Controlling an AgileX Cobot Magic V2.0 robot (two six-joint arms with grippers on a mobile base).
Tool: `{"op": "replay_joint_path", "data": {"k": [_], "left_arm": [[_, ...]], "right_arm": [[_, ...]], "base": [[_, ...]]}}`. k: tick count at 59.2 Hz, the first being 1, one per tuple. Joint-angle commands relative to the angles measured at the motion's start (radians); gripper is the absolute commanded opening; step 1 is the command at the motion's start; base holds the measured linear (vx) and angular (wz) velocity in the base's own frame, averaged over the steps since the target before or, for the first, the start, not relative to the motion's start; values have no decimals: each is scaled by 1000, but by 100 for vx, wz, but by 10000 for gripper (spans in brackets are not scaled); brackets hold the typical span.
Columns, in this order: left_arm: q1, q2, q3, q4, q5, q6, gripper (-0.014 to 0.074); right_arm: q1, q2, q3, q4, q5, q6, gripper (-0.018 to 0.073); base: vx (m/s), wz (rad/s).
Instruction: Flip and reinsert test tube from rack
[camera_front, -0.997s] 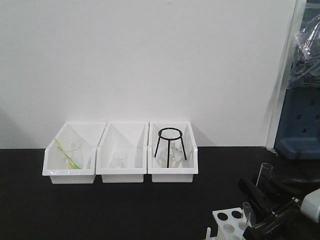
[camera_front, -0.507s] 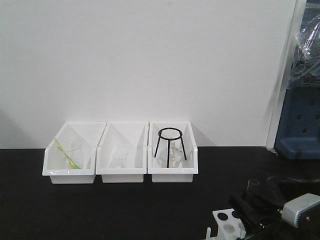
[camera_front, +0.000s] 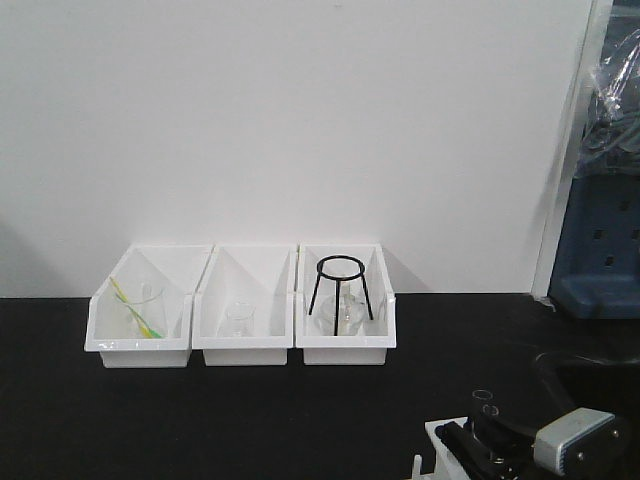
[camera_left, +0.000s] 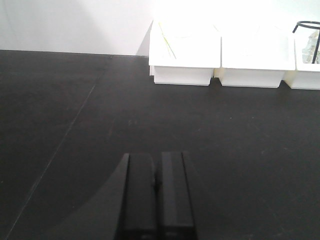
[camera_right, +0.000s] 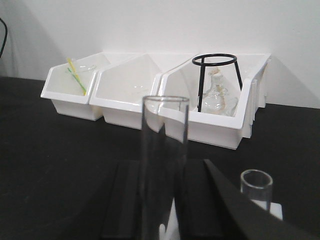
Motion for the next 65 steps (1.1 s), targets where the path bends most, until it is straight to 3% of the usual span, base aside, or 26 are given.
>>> {"op": "replay_joint_path", "data": {"k": [1,65], "left_arm": [[-4,-11,2,-5,-79,0,-6],[-4,-11,2,-5,-79,0,-6]], "right_arm": [[-6,-28,-24,-18,-203,-39,-9],[-6,47,-15,-33,-203,-95,10]], "base": [[0,0],[0,0]]}}
